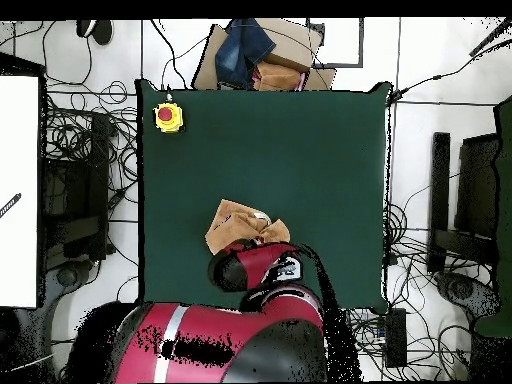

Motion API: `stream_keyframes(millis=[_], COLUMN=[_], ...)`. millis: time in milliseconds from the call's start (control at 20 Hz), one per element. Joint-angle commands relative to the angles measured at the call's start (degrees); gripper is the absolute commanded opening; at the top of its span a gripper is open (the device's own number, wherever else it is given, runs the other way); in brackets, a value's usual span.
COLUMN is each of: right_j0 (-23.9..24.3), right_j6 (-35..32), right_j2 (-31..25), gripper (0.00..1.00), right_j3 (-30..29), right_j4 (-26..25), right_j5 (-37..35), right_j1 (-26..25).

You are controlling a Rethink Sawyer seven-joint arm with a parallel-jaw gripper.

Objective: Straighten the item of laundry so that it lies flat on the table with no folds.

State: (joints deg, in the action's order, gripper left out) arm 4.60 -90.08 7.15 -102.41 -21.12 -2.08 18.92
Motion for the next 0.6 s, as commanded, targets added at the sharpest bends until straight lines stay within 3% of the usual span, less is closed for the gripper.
stream_keyframes(millis=[50, 300, 600], right_j0=[2.2, 3.1, 2.0], right_j6=[-4.0, -3.6, -6.6], right_j2=[-7.3, -8.6, -6.9], gripper=[1.00, 1.00, 1.00], right_j3=[2.1, 0.5, 2.8], right_j4=[2.5, 2.7, 0.9], right_j5=[-10.9, -15.3, -9.9], right_j1=[4.0, 8.1, 3.5])
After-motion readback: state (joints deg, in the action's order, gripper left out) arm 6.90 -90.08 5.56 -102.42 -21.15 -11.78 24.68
